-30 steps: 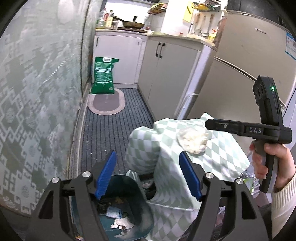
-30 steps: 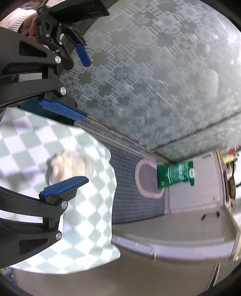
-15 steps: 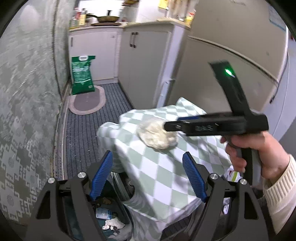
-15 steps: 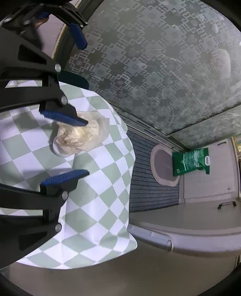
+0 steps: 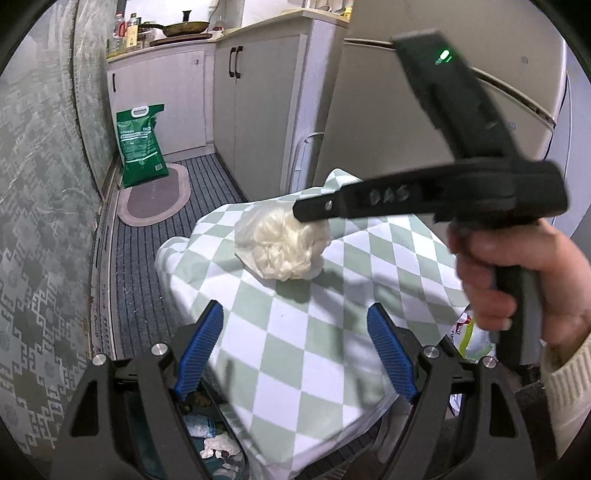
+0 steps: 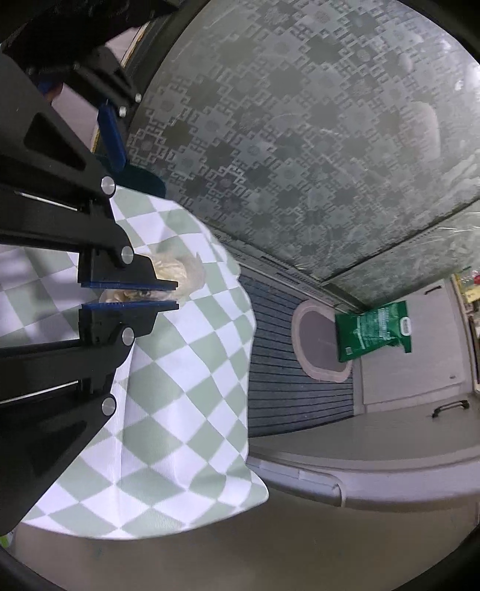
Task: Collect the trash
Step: 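Grasp the white bottle cap with the left gripper while the right gripper holds the bag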
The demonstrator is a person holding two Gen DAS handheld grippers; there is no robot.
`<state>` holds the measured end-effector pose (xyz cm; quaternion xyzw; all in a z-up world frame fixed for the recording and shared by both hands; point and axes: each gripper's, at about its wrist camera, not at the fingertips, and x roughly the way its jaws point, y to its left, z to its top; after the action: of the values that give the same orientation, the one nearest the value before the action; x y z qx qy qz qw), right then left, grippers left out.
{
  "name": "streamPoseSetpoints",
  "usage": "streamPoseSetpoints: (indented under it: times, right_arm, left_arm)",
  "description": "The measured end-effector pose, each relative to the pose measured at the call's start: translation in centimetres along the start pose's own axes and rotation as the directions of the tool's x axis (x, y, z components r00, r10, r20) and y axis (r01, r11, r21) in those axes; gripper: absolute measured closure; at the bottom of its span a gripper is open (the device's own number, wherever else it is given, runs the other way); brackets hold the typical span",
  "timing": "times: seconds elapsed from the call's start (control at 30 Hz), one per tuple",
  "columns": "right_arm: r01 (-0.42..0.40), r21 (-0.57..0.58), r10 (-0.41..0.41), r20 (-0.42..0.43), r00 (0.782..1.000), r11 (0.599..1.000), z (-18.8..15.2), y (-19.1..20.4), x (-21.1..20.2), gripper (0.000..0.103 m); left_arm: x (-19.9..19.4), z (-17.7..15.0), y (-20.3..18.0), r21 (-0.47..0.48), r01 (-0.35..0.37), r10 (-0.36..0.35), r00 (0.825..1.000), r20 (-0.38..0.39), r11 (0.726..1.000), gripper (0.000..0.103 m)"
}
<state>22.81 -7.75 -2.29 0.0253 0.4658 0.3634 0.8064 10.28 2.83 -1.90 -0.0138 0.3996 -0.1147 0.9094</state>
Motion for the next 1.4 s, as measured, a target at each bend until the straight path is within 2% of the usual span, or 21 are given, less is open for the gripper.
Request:
streamPoseSetpoints:
  times: [0.1, 0.2, 0.3, 0.4, 0.5, 0.6, 0.8, 0.9, 1.07, 1.13, 1.4]
  right_arm:
    - [-0.018, 0.012, 0.018, 0.028, 0.999, 1.0, 0.2, -0.5, -1.5, 0.098]
    - [-0.027, 0.025, 0.024, 0.092, 0.996, 0.999, 0.3, -1.2, -3.8, 0.098]
    - [-0.04, 0.011, 0.038, 0.152, 0.988, 0.999, 0.1, -1.6, -5.8, 0.098]
    - [-0.033, 0.012, 0.03, 0.184, 0.982, 0.999, -0.2, -2.5, -7.4, 0.098]
    - [-0.012, 0.007, 0.011, 0.185, 0.983, 1.0, -0.6, -3.5, -8.5, 0.098]
    - [-0.007, 0.003, 0.006, 0.188, 0.982, 1.0, -1.3, -4.3, -9.5, 0.098]
    - [0.004, -0.003, -0.004, 0.182, 0.983, 1.0, -2.7, -5.7, -10.7, 0.098]
    - [0.004, 0.005, -0.005, 0.178, 0.984, 1.0, -3.1, -6.4, -11.1, 0.098]
    - [0.007, 0.001, -0.007, 0.167, 0.986, 1.0, -3.7, -7.0, -11.5, 0.098]
    - [0.009, -0.002, -0.008, 0.168, 0.986, 1.0, -3.9, -7.0, -11.8, 0.098]
    - [0.002, -0.007, -0.001, 0.184, 0.983, 1.0, -3.8, -6.4, -12.4, 0.098]
  left_arm:
    - [0.6, 0.4, -0.7, 0.011, 0.003, -0.003, 1.0, 0.0, 1.0, 0.021]
    - [1.3, 1.0, -1.5, 0.029, -0.003, 0.002, 1.0, 0.025, 1.0, 0.021]
    - [2.2, 2.0, -2.2, 0.082, -0.062, 0.056, 0.995, 0.08, 0.995, 0.024]
    - [3.8, 2.8, -2.2, 0.074, -0.051, 0.047, 0.998, 0.05, 0.996, 0.028]
    - [5.1, 3.1, -2.6, 0.088, -0.077, 0.075, 0.997, 0.032, 0.993, 0.032]
    - [6.4, 3.2, -2.5, 0.081, -0.079, 0.079, 0.997, -0.004, 0.994, 0.042]
    - [8.0, 3.4, -2.8, 0.089, -0.105, 0.11, 0.993, -0.048, 0.99, 0.044]
    - [8.9, 3.3, -2.9, 0.096, -0.124, 0.132, 0.988, -0.082, 0.988, 0.052]
    - [9.4, 3.3, -3.1, 0.112, -0.149, 0.16, 0.983, -0.088, 0.982, 0.058]
    - [9.5, 3.3, -3.3, 0.112, -0.149, 0.16, 0.983, -0.092, 0.982, 0.071]
    - [7.9, 3.2, -3.6, 0.101, -0.132, 0.14, 0.987, -0.083, 0.986, 0.071]
